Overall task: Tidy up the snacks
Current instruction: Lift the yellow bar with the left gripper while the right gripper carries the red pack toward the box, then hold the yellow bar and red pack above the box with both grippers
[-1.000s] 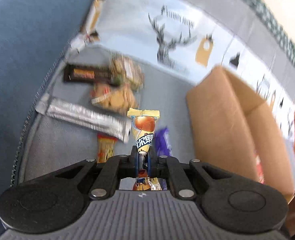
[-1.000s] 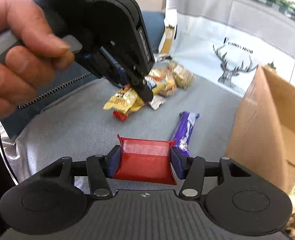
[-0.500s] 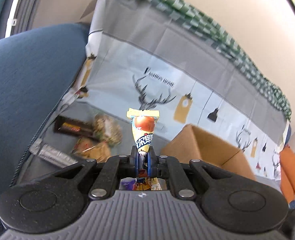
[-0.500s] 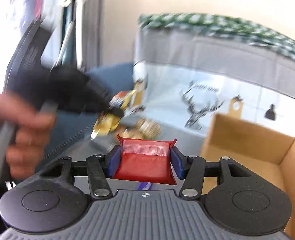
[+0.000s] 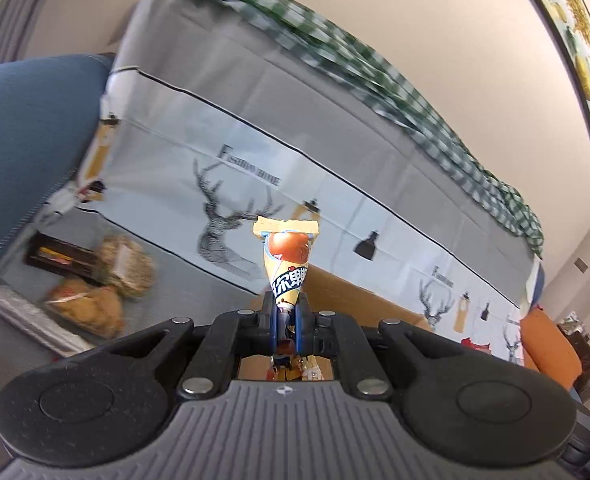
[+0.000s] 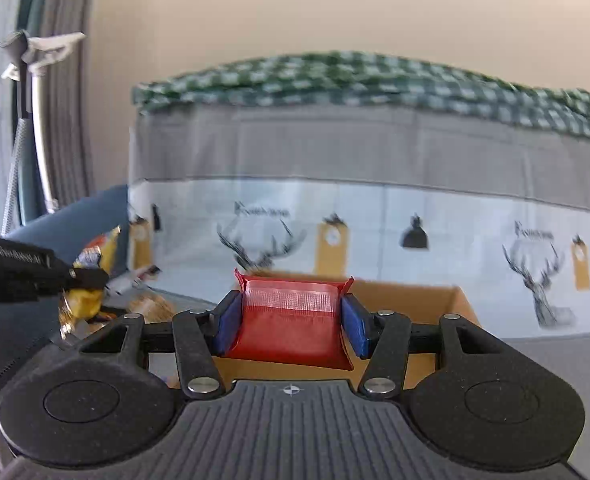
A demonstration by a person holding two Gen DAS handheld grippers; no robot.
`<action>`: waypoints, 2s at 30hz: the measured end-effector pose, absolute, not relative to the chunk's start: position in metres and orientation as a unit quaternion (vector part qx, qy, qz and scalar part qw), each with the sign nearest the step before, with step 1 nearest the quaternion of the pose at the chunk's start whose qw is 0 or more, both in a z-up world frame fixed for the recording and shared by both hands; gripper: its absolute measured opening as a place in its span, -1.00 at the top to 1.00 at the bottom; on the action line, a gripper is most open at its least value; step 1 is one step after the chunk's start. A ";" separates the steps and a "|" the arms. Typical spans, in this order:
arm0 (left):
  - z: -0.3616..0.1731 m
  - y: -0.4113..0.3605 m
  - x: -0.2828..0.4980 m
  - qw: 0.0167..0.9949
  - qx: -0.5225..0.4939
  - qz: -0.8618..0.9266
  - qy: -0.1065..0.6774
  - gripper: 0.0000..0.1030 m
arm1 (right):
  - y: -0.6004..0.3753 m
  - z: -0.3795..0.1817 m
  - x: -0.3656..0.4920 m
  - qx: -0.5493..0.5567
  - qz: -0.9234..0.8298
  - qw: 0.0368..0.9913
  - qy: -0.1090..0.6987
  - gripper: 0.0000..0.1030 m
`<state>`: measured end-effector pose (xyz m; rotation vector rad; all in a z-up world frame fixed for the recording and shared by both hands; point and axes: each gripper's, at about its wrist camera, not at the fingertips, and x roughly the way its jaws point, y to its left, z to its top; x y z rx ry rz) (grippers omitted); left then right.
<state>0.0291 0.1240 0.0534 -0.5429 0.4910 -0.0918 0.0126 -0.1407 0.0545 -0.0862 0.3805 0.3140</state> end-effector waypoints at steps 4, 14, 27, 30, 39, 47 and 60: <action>0.052 0.102 0.041 0.935 -0.252 -0.065 0.243 0.85 | -0.157 0.052 0.011 -0.056 0.144 0.971 0.182 -0.08; 0.047 0.054 0.057 0.936 -0.232 -0.105 0.243 0.85 | -0.202 0.043 0.016 -0.044 0.091 0.976 0.194 -0.08; 0.043 0.022 0.059 0.935 -0.212 -0.138 0.250 0.85 | -0.213 0.041 0.017 -0.050 0.067 0.979 0.186 -0.08; 0.043 0.023 0.059 0.935 -0.213 -0.137 0.249 0.85 | -0.212 0.041 0.018 -0.052 0.067 0.979 0.186 -0.08; 0.043 0.023 0.059 0.935 -0.212 -0.137 0.248 0.85 | -0.209 0.040 0.020 -0.054 0.063 0.979 0.185 -0.09; 0.043 0.021 0.058 0.936 -0.210 -0.139 0.248 0.85 | -0.207 0.037 0.021 -0.054 0.059 0.979 0.187 -0.09; 0.042 0.017 0.061 0.935 -0.203 -0.147 0.249 0.85 | -0.206 0.037 0.021 -0.058 0.061 0.978 0.188 -0.09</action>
